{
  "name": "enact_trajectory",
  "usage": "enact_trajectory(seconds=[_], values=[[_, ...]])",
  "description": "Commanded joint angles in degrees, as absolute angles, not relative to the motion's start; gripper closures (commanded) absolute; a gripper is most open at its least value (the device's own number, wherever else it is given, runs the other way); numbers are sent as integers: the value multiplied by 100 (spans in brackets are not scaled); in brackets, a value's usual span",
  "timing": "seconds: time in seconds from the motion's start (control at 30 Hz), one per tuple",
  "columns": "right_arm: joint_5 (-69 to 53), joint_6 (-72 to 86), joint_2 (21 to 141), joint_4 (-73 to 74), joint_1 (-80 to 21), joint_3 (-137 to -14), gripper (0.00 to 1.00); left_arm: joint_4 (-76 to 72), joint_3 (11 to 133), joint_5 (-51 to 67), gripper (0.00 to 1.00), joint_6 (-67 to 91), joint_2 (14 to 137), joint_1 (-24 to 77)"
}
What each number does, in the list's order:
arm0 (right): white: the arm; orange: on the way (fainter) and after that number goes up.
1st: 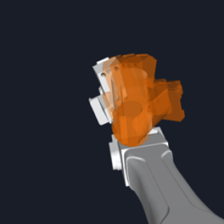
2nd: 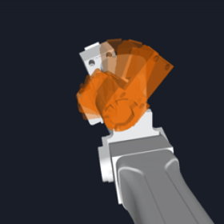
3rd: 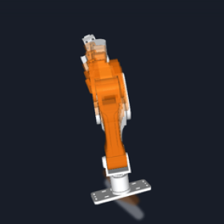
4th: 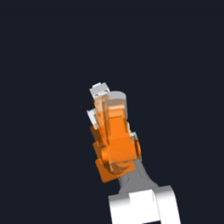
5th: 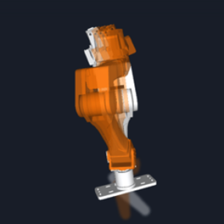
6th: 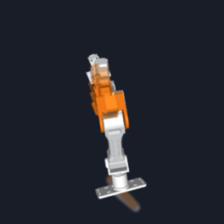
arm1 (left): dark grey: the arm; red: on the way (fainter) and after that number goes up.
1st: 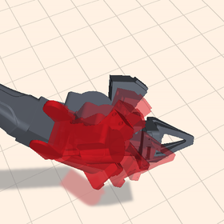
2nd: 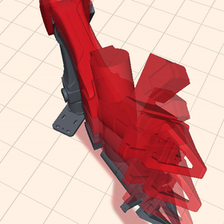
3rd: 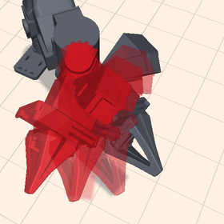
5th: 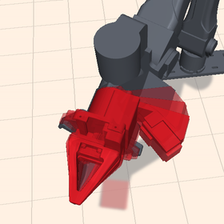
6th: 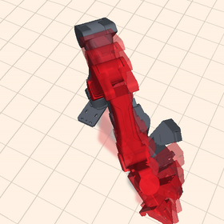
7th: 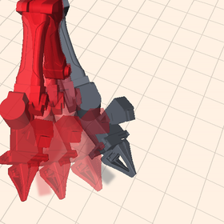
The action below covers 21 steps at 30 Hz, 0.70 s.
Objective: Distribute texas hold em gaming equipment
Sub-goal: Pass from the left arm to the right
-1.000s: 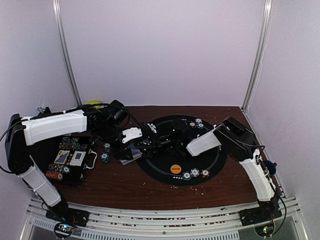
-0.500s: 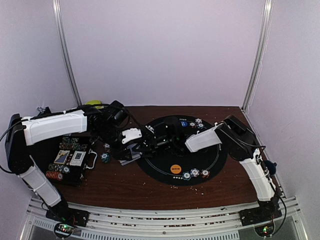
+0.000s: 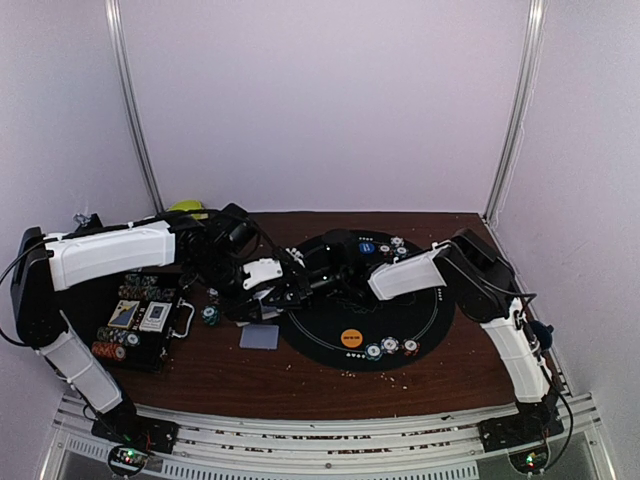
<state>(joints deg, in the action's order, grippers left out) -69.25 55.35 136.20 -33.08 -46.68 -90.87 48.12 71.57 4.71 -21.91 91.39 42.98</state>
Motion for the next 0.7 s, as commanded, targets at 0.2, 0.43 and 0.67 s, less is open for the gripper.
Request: enact_trajectory(seconds=[0.2, 0.43, 0.67], values=[[-7143, 6435, 13547, -4439, -4722, -8908, 100, 4378, 7007, 427, 42, -2221, 8999, 4368], [-7034, 5489, 13410, -3236, -4685, -9089, 100, 4236, 6820, 259, 5, -2267, 8773, 4359], [-6389, 3203, 13282, -437, -4636, -9782, 100, 4024, 6660, 54, 2, -2276, 8495, 4298]])
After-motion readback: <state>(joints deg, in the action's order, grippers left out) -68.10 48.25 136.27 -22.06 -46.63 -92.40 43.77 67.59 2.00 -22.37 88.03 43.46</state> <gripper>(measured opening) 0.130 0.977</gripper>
